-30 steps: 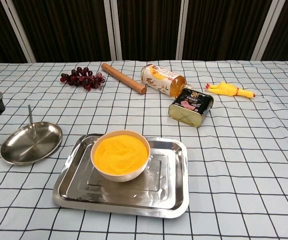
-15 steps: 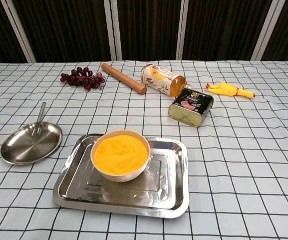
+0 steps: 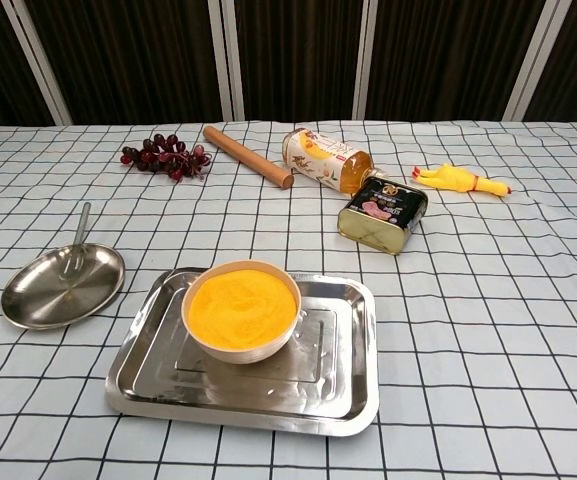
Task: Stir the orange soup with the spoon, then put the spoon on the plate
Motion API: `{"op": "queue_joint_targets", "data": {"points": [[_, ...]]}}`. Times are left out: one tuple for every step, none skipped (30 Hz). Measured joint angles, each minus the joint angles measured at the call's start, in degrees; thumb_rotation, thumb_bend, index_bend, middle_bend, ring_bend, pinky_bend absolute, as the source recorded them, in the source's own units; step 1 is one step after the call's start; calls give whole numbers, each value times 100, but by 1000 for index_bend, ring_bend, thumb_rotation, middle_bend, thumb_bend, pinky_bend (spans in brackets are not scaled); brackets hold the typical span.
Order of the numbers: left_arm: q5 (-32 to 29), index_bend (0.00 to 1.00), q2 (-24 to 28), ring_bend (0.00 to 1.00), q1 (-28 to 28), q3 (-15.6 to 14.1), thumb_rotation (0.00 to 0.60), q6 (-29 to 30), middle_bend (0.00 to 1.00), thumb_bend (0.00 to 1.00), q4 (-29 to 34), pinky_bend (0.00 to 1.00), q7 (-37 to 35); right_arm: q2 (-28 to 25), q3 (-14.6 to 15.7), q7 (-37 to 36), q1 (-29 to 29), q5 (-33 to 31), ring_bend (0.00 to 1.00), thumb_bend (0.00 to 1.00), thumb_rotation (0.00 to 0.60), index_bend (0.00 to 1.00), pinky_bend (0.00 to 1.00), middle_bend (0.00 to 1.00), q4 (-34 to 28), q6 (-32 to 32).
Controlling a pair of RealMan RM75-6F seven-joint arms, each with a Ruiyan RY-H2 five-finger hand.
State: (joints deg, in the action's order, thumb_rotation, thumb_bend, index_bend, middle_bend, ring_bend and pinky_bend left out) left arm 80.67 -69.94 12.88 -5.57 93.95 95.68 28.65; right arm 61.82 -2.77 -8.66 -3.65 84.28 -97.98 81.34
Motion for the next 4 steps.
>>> {"op": "queue_joint_targets", "data": {"points": [[165, 0, 37, 0, -153, -88, 600, 178, 0, 11, -36, 122, -169, 15, 2, 78, 1, 35, 0, 339, 600, 0, 0, 0, 29, 31], [278, 0, 59, 0, -262, -145, 600, 302, 0, 5, -78, 77, -287, 24, 3, 120, 2, 53, 0, 339, 600, 0, 0, 0, 43, 49], [375, 0, 77, 0, -360, -194, 600, 413, 0, 3, -135, 62, -397, 46, 3, 208, 5, 93, 0, 339, 600, 0, 0, 0, 74, 93], [471, 0, 95, 0, -464, -244, 600, 528, 0, 1, -228, 52, -524, 65, 3, 277, 9, 124, 0, 339, 600, 0, 0, 0, 96, 134]]}}
